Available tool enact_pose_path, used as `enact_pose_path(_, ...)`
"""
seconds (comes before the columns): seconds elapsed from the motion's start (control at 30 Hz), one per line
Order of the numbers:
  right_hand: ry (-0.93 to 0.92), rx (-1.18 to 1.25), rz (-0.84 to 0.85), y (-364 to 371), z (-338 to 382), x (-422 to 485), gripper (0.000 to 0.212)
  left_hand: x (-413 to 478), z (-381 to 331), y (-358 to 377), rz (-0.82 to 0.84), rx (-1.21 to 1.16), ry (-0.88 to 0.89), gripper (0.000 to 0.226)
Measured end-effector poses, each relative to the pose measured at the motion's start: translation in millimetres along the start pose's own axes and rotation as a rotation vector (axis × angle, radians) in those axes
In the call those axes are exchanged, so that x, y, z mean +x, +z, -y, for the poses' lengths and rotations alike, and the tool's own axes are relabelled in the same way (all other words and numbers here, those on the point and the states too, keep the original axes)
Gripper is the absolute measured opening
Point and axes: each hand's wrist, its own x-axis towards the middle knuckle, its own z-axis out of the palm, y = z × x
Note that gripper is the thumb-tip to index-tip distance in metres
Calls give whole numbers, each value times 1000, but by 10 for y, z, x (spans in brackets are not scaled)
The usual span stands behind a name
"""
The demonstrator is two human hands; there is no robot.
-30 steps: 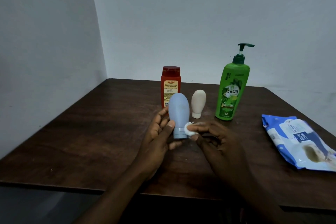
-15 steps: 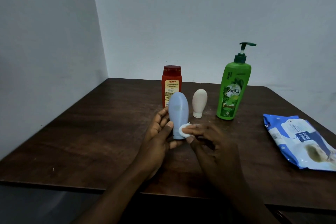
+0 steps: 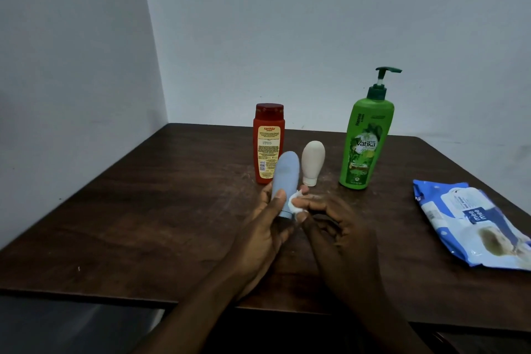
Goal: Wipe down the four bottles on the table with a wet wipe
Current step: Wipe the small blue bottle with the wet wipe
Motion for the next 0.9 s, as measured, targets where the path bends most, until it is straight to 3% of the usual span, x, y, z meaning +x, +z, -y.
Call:
enact_pose_path(0.07, -57, -38, -4, -9, 20, 14, 28, -6, 10, -5, -33, 168, -13, 94)
enact_pose_path(0.13, -105, -64, 0, -18, 42, 25, 27, -1, 15, -33, -54, 339, 28, 103)
enact_pose_path(0.3, -141, -131, 19, -49, 27, 19, 28, 55, 22, -52, -27, 322, 6, 56)
enact_pose_path(0.7, -26, 14, -72, -115, -95, 54, 25, -7, -67, 108, -32, 133, 124, 37)
enact_pose_path(0.9, -12, 14, -86, -148, -124, 65, 26, -82, -88, 151, -20, 141, 76, 26)
